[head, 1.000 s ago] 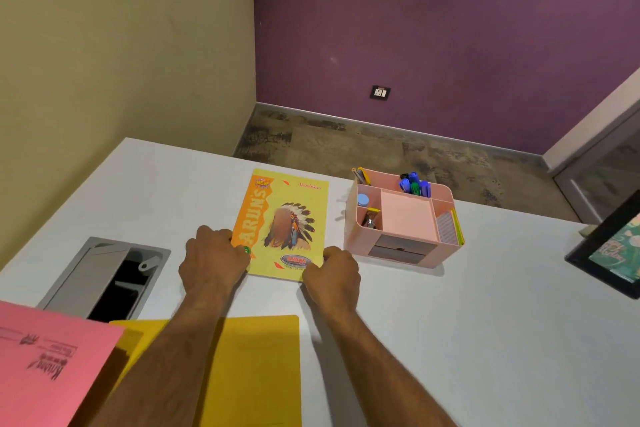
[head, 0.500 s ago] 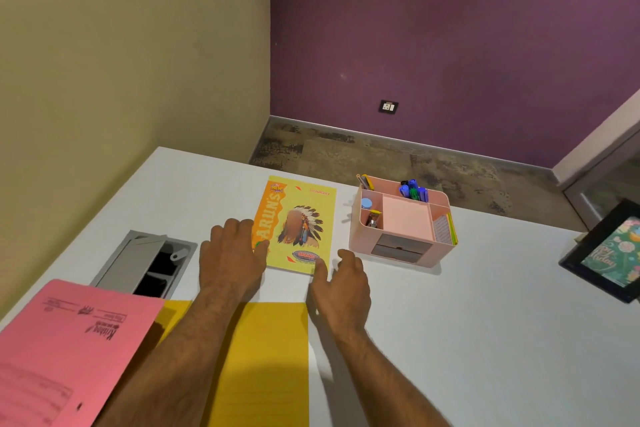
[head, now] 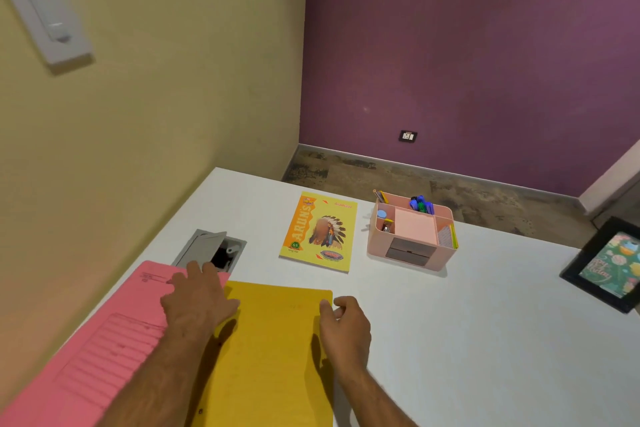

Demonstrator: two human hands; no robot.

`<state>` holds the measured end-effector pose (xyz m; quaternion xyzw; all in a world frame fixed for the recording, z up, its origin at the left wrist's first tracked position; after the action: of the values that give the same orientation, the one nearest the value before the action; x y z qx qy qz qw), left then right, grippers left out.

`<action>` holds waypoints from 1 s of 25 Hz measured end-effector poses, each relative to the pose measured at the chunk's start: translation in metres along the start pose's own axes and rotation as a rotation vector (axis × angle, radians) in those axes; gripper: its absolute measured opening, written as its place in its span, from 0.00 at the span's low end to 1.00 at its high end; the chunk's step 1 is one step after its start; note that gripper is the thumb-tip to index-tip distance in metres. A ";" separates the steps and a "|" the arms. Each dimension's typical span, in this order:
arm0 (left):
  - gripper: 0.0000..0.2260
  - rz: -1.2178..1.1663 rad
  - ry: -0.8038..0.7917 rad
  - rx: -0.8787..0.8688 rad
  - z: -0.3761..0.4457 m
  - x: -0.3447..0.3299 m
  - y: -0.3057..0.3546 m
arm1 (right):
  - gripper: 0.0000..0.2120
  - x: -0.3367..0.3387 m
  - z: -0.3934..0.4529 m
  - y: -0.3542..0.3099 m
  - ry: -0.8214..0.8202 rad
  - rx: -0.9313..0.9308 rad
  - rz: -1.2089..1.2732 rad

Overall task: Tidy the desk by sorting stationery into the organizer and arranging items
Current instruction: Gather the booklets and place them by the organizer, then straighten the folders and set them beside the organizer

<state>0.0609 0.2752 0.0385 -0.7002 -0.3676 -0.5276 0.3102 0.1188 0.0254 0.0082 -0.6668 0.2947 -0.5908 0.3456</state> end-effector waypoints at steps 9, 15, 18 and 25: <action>0.08 0.151 0.083 -0.134 -0.054 0.011 -0.046 | 0.08 0.010 -0.069 0.002 -0.126 -0.140 0.151; 0.10 -0.024 0.244 -0.309 -0.095 0.078 -0.004 | 0.08 0.027 -0.083 -0.009 -0.221 -0.302 0.627; 0.14 -0.058 0.399 -0.480 -0.126 0.111 0.027 | 0.12 0.047 -0.083 -0.009 -0.223 -0.425 0.725; 0.14 -0.504 0.601 -0.895 -0.169 0.120 0.055 | 0.33 0.120 -0.070 0.042 -0.074 -0.632 1.099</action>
<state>0.0414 0.1294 0.1944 -0.4739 -0.1607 -0.8637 -0.0594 0.0652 -0.1038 0.0486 -0.5078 0.7421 -0.1882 0.3949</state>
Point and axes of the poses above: each hand's wrist, its own z-axis towards the middle knuckle, its own x-axis out of the back of the hand, y = z × x, the point moved 3 cm from there along z, towards the middle knuckle, and after that the axes turned 14 degrees about x, right-handed, at the moved point
